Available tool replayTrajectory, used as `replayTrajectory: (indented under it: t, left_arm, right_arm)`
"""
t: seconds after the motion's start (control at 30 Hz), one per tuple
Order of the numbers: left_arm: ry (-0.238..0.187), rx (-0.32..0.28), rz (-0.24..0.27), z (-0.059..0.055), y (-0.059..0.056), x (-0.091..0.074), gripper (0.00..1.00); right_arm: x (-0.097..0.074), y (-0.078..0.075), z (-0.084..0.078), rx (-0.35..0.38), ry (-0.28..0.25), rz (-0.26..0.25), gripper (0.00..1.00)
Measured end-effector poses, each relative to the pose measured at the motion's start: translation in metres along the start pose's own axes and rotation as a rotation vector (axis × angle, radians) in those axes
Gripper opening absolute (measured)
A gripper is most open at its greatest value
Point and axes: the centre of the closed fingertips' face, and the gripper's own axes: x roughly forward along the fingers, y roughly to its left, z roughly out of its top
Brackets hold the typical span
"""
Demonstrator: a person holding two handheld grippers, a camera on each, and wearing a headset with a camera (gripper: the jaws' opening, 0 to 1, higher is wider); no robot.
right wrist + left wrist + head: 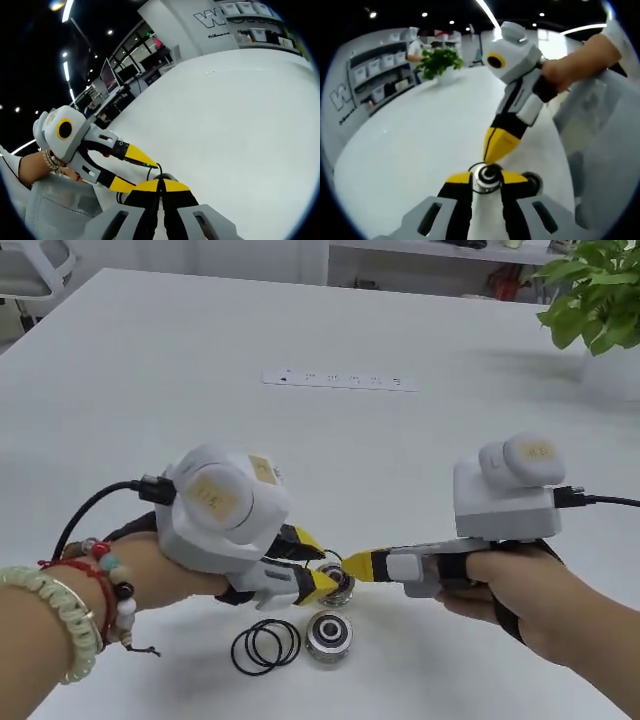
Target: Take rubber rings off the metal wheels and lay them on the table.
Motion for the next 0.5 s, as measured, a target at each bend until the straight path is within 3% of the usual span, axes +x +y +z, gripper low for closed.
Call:
replayTrajectory:
  t: [0.23,0.5]
  left_arm:
    - [-0.044,0.02,0.026,0.02,0.005,-0.02,0.47]
    - [-0.098,0.026,0.044,0.051,0.009,-0.046,0.55]
  right_arm:
    - [-0.002,0.001,0.003,0.015,-0.009,-0.001,0.0]
    - [-0.005,0.007,0.014,0.025,-0.046,0.019,0.0]
